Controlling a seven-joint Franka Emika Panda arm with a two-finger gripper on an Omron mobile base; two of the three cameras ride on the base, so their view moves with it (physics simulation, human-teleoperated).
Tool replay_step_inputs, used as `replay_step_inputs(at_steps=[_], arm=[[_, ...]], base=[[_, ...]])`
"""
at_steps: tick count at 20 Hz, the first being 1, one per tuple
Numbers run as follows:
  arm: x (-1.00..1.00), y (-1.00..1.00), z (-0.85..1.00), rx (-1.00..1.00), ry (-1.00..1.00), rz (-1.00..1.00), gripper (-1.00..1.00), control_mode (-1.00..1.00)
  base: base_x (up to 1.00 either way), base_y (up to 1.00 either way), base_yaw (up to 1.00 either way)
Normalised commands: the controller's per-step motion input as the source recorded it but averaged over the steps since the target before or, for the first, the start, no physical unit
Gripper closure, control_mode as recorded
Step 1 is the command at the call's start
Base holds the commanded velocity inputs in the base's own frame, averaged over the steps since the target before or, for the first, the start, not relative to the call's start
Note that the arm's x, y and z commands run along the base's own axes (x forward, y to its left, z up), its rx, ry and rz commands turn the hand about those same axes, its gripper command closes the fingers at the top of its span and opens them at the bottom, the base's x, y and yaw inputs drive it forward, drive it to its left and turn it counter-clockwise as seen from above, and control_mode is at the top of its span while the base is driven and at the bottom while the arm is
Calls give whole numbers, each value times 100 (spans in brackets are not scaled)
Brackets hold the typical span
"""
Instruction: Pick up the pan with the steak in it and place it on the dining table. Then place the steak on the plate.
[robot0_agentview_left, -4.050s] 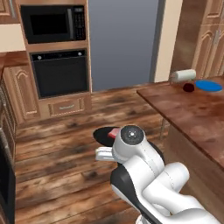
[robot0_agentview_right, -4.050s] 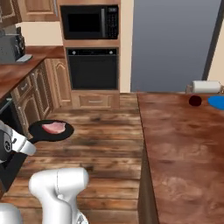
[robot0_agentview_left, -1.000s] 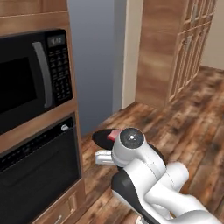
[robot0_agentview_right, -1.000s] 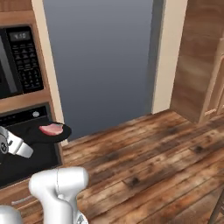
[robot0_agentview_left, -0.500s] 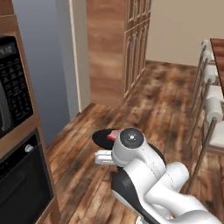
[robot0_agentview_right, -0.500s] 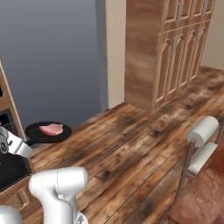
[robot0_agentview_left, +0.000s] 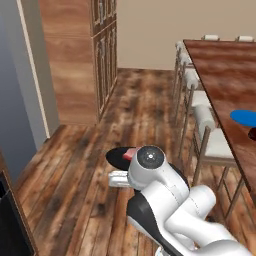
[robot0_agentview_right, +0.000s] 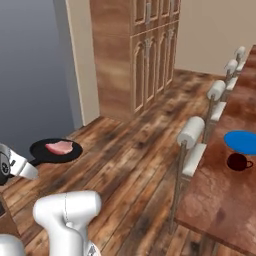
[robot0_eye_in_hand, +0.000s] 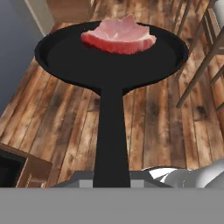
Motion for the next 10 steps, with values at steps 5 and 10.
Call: replay_step_inputs(at_steps=[5,10], arm=[[0,0,0,0,0,0,100,100],[0,0,0,0,0,0,100,100]], base=[[-9,-25,-35],[-6,-15,-26]])
